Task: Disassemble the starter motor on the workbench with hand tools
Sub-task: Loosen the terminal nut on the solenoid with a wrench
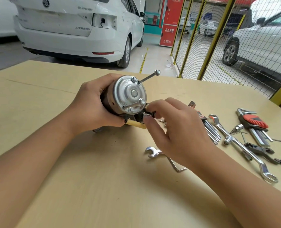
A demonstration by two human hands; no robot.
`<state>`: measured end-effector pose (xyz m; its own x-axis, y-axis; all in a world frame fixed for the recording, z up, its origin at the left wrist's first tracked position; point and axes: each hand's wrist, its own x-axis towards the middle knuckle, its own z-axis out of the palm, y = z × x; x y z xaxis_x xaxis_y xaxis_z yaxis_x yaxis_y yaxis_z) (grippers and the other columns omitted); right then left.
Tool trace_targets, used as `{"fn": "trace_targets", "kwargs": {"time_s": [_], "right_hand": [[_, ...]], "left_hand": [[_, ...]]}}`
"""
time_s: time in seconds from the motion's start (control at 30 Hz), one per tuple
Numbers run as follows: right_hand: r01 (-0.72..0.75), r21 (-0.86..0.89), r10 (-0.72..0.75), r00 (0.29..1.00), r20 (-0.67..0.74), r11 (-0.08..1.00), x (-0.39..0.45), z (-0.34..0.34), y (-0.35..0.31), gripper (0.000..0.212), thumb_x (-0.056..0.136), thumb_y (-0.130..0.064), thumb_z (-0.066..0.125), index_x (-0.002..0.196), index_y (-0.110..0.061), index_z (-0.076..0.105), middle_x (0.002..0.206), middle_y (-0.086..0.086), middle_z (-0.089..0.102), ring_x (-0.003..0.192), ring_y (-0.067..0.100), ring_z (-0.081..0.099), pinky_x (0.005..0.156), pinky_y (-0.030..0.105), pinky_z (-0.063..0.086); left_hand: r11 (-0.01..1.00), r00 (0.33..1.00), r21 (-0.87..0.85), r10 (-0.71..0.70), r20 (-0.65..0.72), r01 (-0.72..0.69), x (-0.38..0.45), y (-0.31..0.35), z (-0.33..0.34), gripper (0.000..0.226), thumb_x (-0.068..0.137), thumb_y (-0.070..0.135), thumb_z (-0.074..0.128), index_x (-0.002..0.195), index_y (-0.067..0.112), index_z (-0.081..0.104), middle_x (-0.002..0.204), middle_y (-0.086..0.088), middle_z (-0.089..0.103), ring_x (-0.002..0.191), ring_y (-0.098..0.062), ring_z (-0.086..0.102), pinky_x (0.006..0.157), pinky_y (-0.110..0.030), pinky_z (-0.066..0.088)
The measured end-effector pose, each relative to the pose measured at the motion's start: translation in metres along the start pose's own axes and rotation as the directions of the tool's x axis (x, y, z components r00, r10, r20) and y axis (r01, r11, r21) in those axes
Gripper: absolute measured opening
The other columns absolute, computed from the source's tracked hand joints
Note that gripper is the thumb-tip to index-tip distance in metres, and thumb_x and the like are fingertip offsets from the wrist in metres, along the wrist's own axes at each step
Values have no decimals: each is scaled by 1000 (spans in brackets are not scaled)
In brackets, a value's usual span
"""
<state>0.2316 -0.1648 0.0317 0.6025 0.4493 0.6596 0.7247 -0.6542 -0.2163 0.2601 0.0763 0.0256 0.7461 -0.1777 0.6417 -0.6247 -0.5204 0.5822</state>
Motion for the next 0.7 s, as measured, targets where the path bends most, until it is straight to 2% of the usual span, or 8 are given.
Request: {"fn": "trace_targets", "kwargs": {"time_s": [0.1,0.23,0.33,0.37,0.43,0.57,0.63,0.7], "right_hand": [[-63,-108,65,998,16,992,3,3,2,33,96,-43,60,84,-13,68,75,2,58,63,31,56,54,39,48],[4,-197,-2,1000,15,980,1,3,0,31,100,-33,52,82,-11,65,76,3,55,56,35,52,46,34,42],[26,-126,-27,1000,-4,992,-1,-1,0,12,92,-17,60,94,-15,72,88,3,63,57,34,56,48,37,48],[30,-72,-31,999,-9,997,-1,-2,0,14,90,-13,63,97,-17,74,92,2,64,58,31,57,49,37,49],[-3,20,4,999,-37,1000,0,-1,0,10,90,-17,66,96,-17,75,90,1,65,59,26,56,52,38,50],[-79,-94,74,996,-57,992,3,4,1,27,93,-40,66,84,-16,73,78,2,63,63,31,59,53,39,50],[-46,-98,44,999,-27,994,3,4,3,27,95,-35,64,84,-12,72,80,4,62,64,33,58,53,40,50],[-5,-46,5,1000,-18,999,2,3,4,13,93,-22,66,88,-11,72,86,4,63,65,34,58,53,41,50]], "left_hand": [[1000,1000,2,5,2,-5,0,-1,0,84,43,35,84,120,59,60,111,25,70,102,3,66,86,-10,49],[1000,1000,7,7,7,-7,1,-1,-1,85,44,35,85,121,58,60,113,23,70,105,0,66,88,-12,50],[1000,1000,8,2,6,-2,0,-1,-1,84,43,35,83,121,59,59,112,24,70,103,2,66,87,-11,50],[1000,1000,7,2,6,-2,0,-1,-1,84,43,35,83,121,59,59,112,24,70,103,2,66,87,-11,49],[1000,1000,4,2,7,-2,-1,-1,0,84,44,35,83,120,60,59,112,25,70,103,3,66,87,-10,49],[1000,1000,2,4,4,-4,0,0,-1,84,44,35,83,121,59,59,112,25,70,103,3,66,87,-10,49],[1000,1000,5,2,6,-2,0,0,-1,84,44,36,84,121,59,60,113,24,70,104,2,66,87,-10,49],[1000,1000,3,3,8,-3,0,0,-1,84,45,35,85,122,58,60,114,23,70,105,0,66,88,-11,49]]}}
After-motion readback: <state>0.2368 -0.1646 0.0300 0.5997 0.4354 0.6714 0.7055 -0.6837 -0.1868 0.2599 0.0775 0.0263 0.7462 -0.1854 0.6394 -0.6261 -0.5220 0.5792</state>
